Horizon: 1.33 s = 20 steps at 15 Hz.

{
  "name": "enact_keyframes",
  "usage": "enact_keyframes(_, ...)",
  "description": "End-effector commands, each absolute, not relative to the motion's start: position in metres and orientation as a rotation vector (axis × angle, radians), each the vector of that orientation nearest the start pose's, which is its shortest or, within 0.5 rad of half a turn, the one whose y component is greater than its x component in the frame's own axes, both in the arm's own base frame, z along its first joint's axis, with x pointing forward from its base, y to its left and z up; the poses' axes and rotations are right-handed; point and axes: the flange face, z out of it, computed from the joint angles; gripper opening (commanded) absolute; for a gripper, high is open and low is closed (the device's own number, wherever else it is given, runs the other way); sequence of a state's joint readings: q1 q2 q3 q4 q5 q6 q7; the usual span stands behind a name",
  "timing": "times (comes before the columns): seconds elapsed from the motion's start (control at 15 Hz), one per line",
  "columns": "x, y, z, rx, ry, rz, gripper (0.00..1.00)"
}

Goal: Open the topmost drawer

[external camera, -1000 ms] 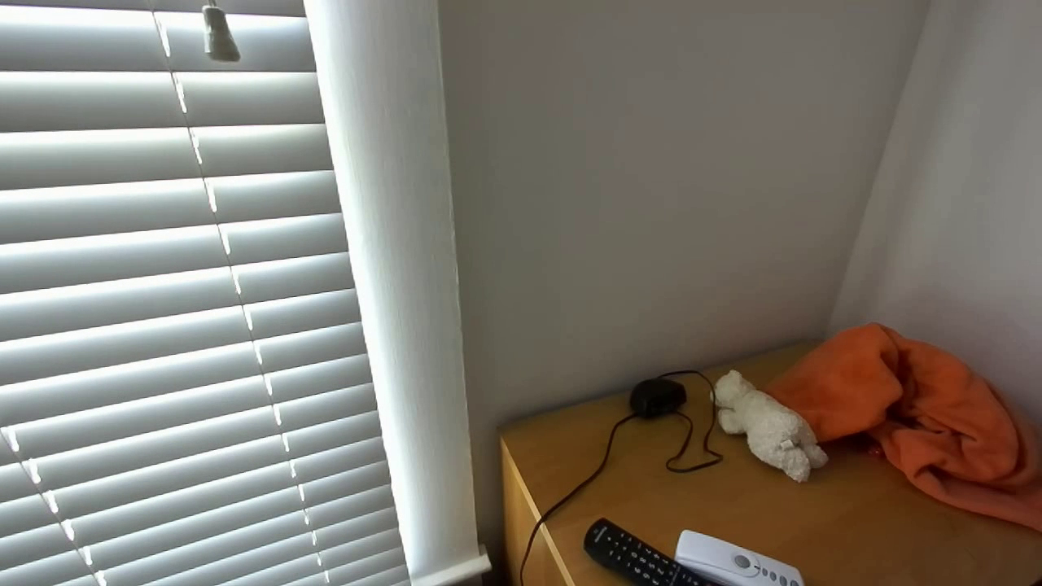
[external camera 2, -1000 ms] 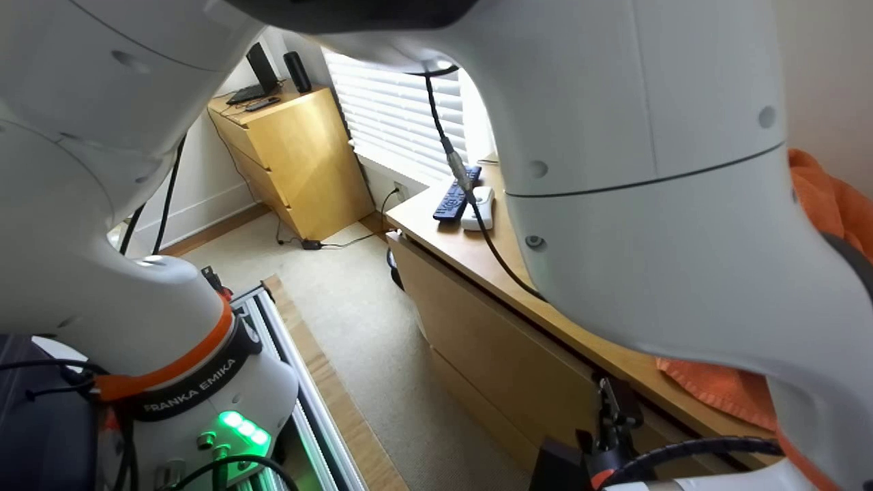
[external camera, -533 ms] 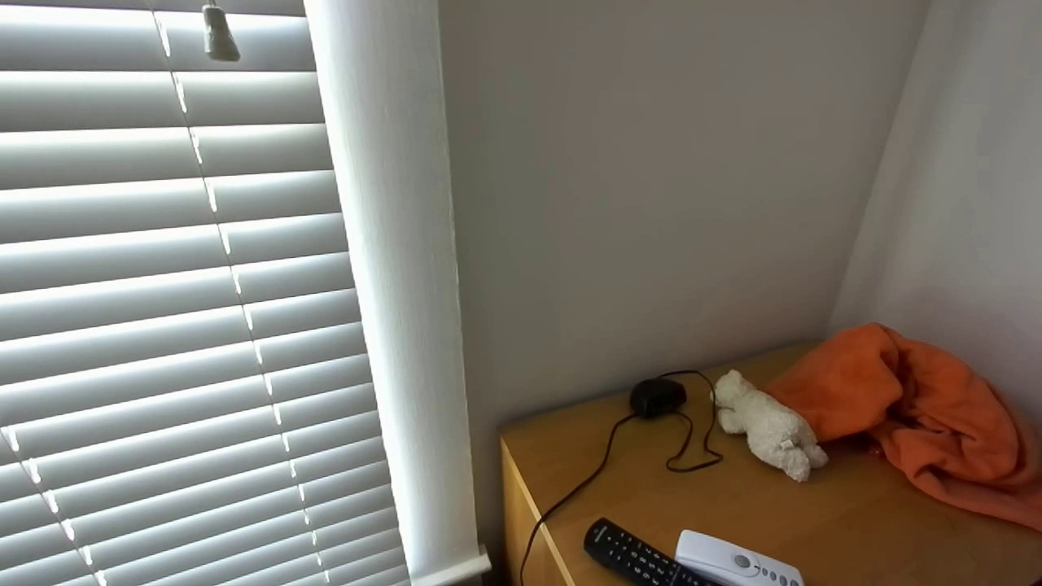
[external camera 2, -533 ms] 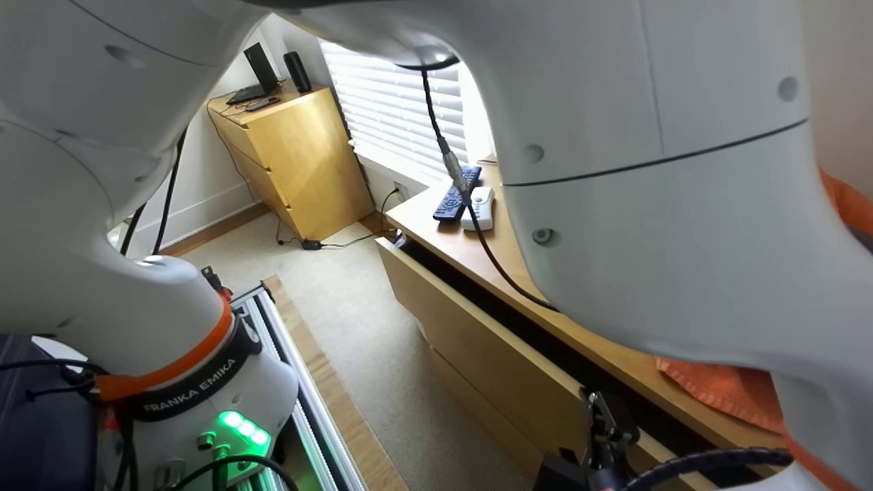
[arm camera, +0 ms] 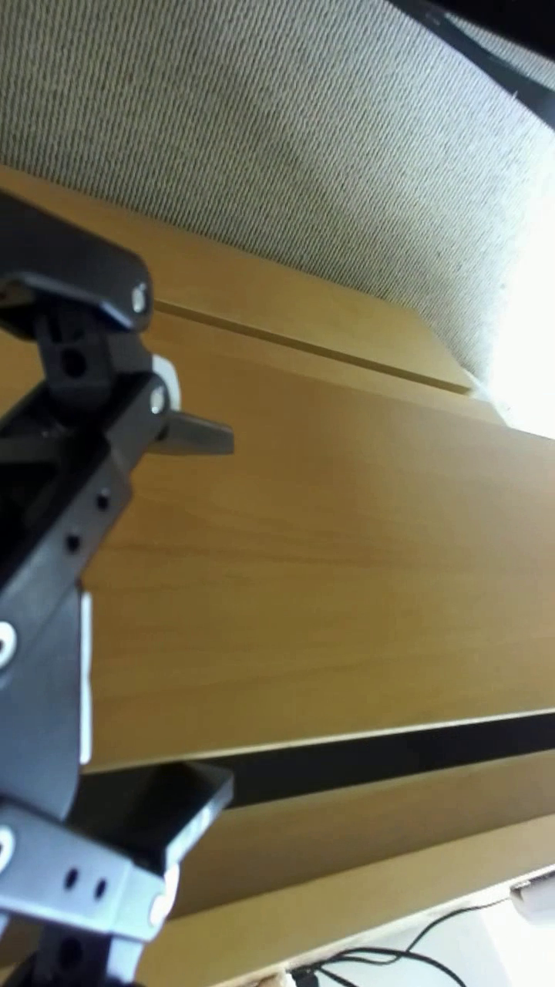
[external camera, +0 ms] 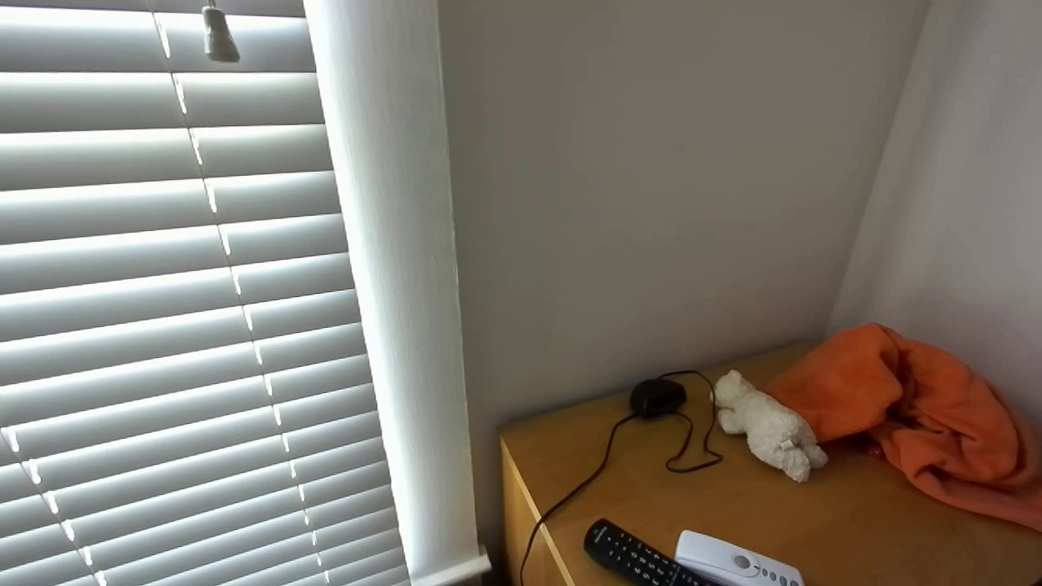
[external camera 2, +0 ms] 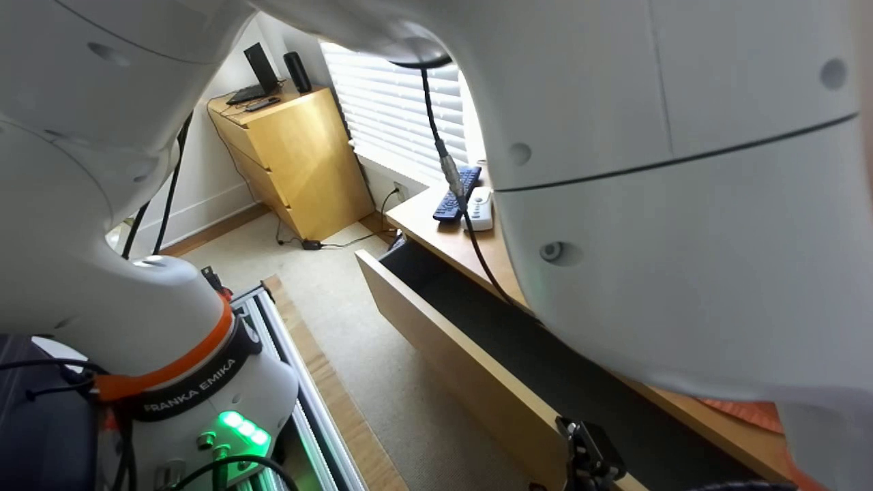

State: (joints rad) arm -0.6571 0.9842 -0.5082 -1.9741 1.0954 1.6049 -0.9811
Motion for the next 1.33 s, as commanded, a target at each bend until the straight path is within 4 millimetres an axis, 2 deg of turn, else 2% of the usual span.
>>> enact_keyframes(0.0,0.197,-0.413,-0.012,-1.896,1.127,0.204,1.00)
enact_keyframes(0.8,0.235,-0.403,0.044,-2.050,1.286,0.495,1.00)
enact_keyframes(1.27,0.255,-0.387,0.075,-2.196,1.324,0.633,1.00)
